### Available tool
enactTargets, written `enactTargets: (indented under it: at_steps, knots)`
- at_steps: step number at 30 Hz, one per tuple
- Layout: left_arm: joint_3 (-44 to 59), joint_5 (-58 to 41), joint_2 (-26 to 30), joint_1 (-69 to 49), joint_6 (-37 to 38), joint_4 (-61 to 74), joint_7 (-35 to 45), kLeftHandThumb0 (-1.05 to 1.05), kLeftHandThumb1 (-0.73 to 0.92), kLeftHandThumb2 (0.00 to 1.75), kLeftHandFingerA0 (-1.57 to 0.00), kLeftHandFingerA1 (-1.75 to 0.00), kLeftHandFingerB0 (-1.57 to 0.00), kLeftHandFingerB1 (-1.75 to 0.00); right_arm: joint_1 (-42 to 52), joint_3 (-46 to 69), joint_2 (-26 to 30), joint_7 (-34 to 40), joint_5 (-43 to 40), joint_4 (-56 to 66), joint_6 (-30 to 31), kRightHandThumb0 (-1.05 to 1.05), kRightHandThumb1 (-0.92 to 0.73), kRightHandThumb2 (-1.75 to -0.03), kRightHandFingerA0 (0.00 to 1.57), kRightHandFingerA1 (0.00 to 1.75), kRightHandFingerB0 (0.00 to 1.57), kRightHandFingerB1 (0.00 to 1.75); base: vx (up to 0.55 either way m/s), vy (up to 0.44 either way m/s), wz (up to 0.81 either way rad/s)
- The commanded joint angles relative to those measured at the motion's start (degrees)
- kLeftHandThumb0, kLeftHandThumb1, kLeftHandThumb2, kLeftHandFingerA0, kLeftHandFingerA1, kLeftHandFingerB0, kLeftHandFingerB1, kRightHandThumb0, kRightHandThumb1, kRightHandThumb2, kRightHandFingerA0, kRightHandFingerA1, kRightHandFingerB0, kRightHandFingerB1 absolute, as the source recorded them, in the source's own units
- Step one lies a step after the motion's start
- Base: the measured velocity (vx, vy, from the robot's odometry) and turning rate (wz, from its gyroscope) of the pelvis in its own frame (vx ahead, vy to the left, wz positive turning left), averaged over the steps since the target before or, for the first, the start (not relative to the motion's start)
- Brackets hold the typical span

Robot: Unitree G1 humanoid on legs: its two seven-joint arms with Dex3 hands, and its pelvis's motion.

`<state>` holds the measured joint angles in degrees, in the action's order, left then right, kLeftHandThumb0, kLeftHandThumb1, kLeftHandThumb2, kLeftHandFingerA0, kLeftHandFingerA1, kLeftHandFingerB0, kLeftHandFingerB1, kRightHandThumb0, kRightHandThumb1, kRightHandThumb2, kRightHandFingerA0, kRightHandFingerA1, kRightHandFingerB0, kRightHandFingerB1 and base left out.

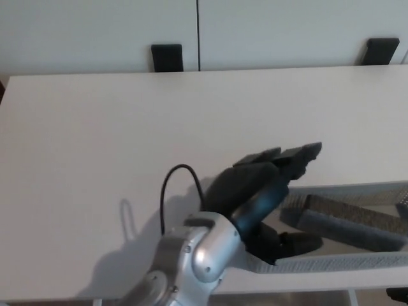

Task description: The robot walks towards a desk on which an eraser is kept on the left hand side and a container is kept on the right hand side. The robot picks up the eraser using its left hand and places it in the container.

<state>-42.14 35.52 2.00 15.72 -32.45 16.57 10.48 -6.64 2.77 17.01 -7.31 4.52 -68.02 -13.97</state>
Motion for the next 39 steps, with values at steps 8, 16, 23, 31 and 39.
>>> enactTargets:
  at_steps: [8, 16, 23, 31, 39]
  knots:
    - [16.5, -10.6, 11.0, -1.3, 3.1, 30.9, 13.6, -0.78, 0.46, 0.92, -0.01, -0.17, -0.1, -0.3, 0.9, -0.1, 1.8, 0.8, 0.6, -0.2, 0.5, -0.54, -0.47, -0.54, 0.48, 0.55, 0.49, 0.45, 0.0, 0.0, 0.0]
    - [53.8, -39.0, 13.8, -8.8, 4.1, 41.2, 24.8, -0.6, 0.36, 0.69, -0.08, -0.42, -0.16, -0.38, 3.1, -0.1, 3.0, 0.1, 0.9, -0.6, -0.4, -0.52, -0.48, -0.54, 0.47, 0.55, 0.48, 0.45, 0.0, 0.0, 0.0]
    - [90.2, -59.9, 26.0, -17.5, 3.6, 24.4, 43.0, -0.54, 0.32, 0.67, -0.17, -0.46, -0.28, -0.39, 6.3, 0.6, 2.5, 0.1, 0.0, -1.3, -0.6, -0.53, -0.37, -0.76, 0.48, 0.63, 0.42, 0.54, 0.0, 0.0, 0.0]
    - [106.0, -69.1, 28.8, -32.5, 5.9, 19.0, 56.2, -0.61, 0.32, 0.67, -0.19, -0.52, -0.25, -0.45, 11.7, 0.7, 1.9, -0.5, -0.3, -0.5, -3.1, -0.5, -0.48, -0.54, 0.5, 0.57, 0.47, 0.46, 0.0, 0.0, 0.0]
    - [112.6, -73.5, 29.4, -42.6, 7.8, 13.6, 65.6, -0.57, 0.3, 0.65, -0.18, -0.49, -0.26, -0.44, 15.0, 0.5, 2.1, -1.8, -0.3, -1.3, -3.3, -0.55, -0.49, -0.55, 0.49, 0.66, 0.45, 0.5, 0.0, 0.0, 0.0]
